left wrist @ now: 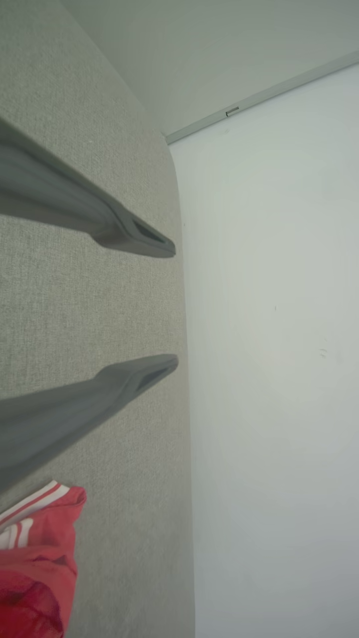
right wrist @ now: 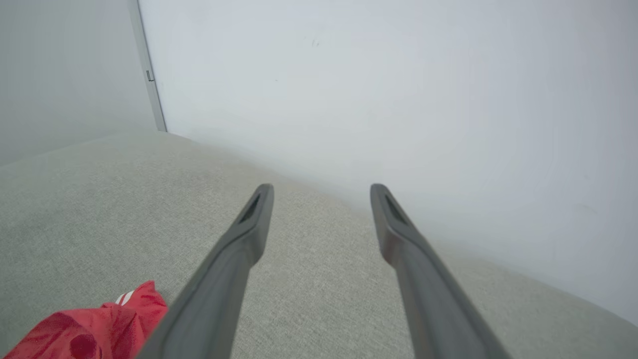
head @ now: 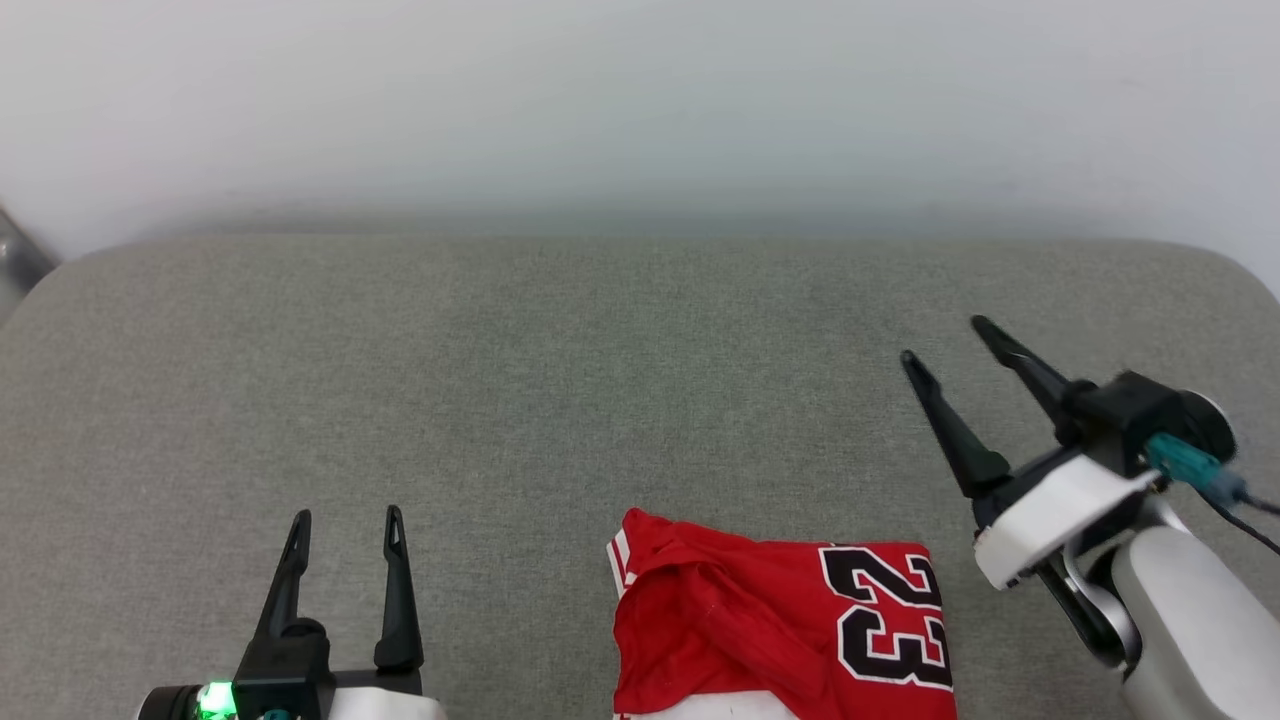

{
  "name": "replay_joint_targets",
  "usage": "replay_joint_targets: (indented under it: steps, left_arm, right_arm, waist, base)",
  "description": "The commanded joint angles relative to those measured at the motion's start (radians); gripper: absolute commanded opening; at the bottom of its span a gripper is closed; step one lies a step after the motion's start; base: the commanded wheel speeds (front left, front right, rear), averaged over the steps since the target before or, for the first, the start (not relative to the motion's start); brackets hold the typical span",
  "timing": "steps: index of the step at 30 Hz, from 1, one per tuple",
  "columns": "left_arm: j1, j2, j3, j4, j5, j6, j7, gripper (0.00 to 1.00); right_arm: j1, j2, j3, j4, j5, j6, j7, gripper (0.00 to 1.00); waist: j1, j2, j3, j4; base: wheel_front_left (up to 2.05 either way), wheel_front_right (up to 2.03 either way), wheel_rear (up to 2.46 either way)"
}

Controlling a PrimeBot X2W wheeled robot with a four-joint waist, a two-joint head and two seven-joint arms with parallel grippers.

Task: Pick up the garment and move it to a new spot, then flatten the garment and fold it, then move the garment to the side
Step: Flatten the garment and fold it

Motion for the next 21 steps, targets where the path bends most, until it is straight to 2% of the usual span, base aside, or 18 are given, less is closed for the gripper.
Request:
replay_joint_targets:
  steps: [1,4,5,11,17,21]
  left_arm:
    - [0.014,-0.002,0.007,-0.003,-0.006,-0.006,-0.002,1.00]
    - [0.025,-0.005,0.014,-0.007,-0.011,-0.009,-0.002,1.00]
    - [0.025,-0.005,0.014,-0.007,-0.011,-0.009,-0.002,1.00]
    - [0.035,-0.008,0.010,-0.012,-0.010,-0.028,-0.002,1.00]
    - [0.049,-0.012,0.002,-0.009,-0.009,-0.048,-0.002,1.00]
    - [0.057,-0.013,-0.001,-0.006,-0.005,-0.058,-0.002,1.00]
  right_arm:
    - [0.046,0.034,-0.066,0.004,-0.060,-0.001,-0.024,1.00]
    - [0.134,0.098,-0.196,-0.012,-0.157,-0.001,-0.047,1.00]
    - [0.134,0.098,-0.196,-0.012,-0.157,-0.001,-0.047,1.00]
    - [0.309,0.234,-0.397,-0.114,-0.256,-0.001,-0.054,1.00]
    - [0.451,0.319,-0.498,-0.206,-0.286,-0.001,-0.054,1.00]
    - [0.507,0.338,-0.513,-0.248,-0.287,-0.001,-0.054,1.00]
  waist:
    - [0.0000,0.0000,-0.014,-0.008]
    - [0.0000,0.0000,-0.029,-0.013]
    - [0.0000,0.0000,-0.029,-0.013]
    - [0.0000,0.0000,-0.049,-0.012]
    - [0.0000,0.0000,-0.063,-0.007]
    - [0.0000,0.0000,-0.067,-0.008]
  base:
    - [0.00,0.00,0.00]
    - [0.00,0.00,0.00]
    - [0.00,0.00,0.00]
    - [0.00,0.00,0.00]
    - [0.00,0.00,0.00]
    - [0.00,0.00,0.00]
